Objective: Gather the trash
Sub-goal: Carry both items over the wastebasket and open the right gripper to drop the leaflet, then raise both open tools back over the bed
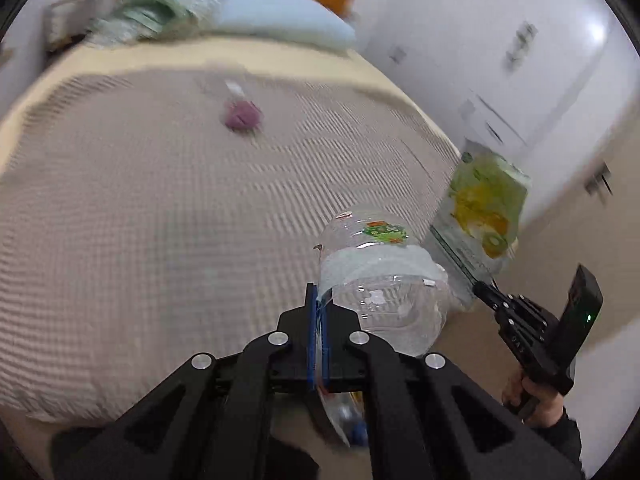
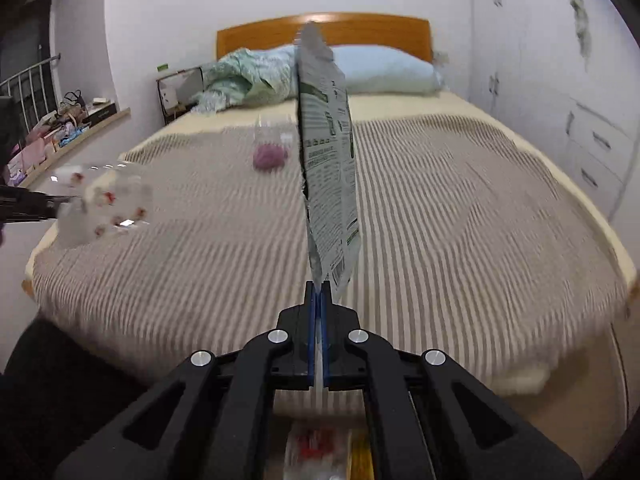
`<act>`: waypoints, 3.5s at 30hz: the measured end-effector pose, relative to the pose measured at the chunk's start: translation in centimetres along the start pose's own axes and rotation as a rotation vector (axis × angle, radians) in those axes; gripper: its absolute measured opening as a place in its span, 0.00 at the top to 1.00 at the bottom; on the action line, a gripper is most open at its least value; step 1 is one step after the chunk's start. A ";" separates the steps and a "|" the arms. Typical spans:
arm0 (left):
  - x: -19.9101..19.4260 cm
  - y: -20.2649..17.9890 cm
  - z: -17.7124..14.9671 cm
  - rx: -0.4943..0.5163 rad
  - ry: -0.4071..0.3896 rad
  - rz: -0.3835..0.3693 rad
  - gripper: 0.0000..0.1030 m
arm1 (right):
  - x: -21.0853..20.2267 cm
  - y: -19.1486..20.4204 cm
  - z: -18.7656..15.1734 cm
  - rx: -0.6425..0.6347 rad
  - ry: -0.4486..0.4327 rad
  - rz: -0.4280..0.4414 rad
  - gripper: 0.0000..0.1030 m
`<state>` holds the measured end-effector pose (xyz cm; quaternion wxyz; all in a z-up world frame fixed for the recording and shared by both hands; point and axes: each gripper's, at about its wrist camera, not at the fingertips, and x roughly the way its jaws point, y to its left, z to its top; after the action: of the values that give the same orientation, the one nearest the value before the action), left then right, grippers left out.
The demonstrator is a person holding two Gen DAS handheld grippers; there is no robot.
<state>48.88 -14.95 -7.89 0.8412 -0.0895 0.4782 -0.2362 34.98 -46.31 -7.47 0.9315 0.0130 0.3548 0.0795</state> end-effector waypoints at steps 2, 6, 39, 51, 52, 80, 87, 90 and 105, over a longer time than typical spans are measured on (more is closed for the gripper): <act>2.0 -0.8 -2.9 0.004 0.065 -0.026 1.00 | -1.2 0.0 -3.6 0.014 0.051 -0.002 0.98; 6.6 -2.2 -8.1 0.013 0.199 -0.028 1.00 | -2.0 -0.5 -11.9 0.009 0.193 -0.011 0.98; 27.4 -8.3 -15.7 0.145 0.616 0.009 1.00 | 17.8 -9.5 -30.4 0.180 0.837 0.052 0.50; 35.6 -8.2 -19.8 0.175 0.778 0.178 1.00 | 11.3 -9.7 -31.1 0.419 0.607 -0.021 0.50; 35.9 -8.3 -19.8 0.186 0.776 0.187 1.00 | 10.8 -9.5 -31.3 0.440 0.592 -0.021 0.50; 30.2 -14.7 -17.4 0.378 0.526 0.074 0.34 | 8.0 -8.0 -29.9 0.482 0.538 -0.047 0.50; 25.6 -13.9 -13.8 0.363 0.424 0.039 0.33 | 6.5 -6.7 -26.0 0.417 0.511 -0.108 0.50; 22.6 -12.9 -11.6 0.352 0.354 0.000 0.33 | 5.4 -5.9 -23.3 0.371 0.473 -0.141 0.48; 9.8 5.3 3.8 0.155 -0.029 0.096 0.24 | 8.3 -1.2 -2.5 0.264 0.205 -0.047 0.42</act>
<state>57.96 -15.39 -15.33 0.8626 -0.0045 0.4501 -0.2307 39.63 -46.25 -14.89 0.8822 0.1188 0.4556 0.0112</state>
